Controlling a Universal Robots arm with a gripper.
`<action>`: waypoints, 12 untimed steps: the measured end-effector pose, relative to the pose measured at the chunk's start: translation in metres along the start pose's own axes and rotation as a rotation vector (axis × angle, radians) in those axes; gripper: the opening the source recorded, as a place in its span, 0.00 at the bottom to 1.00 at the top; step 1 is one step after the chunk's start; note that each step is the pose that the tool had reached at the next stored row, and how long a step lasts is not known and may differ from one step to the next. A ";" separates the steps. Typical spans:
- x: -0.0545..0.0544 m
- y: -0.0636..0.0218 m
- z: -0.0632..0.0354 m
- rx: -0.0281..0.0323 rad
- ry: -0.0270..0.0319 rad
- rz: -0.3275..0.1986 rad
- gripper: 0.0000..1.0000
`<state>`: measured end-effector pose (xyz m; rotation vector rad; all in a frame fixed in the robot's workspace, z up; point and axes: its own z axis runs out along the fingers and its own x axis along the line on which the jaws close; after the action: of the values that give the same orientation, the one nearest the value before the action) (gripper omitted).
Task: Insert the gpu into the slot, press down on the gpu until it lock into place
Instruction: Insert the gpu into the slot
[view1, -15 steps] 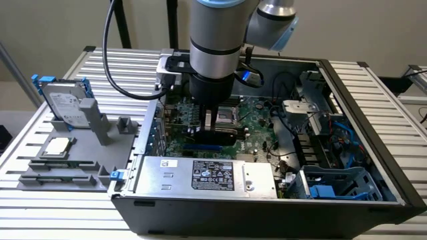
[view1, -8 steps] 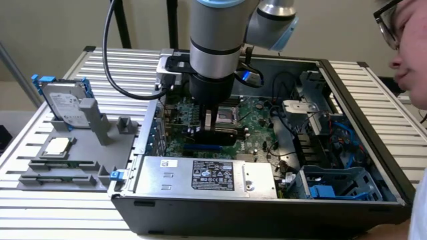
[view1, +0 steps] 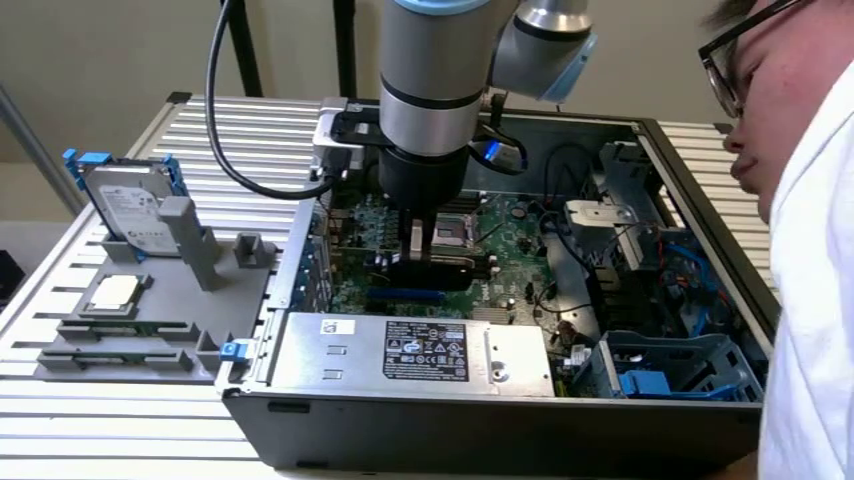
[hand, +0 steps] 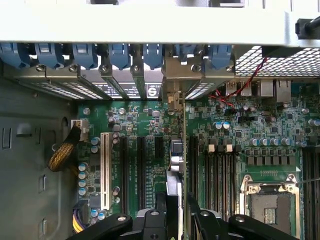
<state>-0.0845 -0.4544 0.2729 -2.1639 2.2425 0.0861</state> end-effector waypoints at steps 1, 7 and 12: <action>0.000 0.0000 0.0000 -0.0001 0.0001 -0.002 0.26; -0.002 0.0001 0.0001 -0.0010 0.0005 -0.018 0.26; -0.003 0.0001 0.0002 -0.0016 0.0008 -0.029 0.26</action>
<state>-0.0845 -0.4518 0.2729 -2.1965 2.2118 0.0866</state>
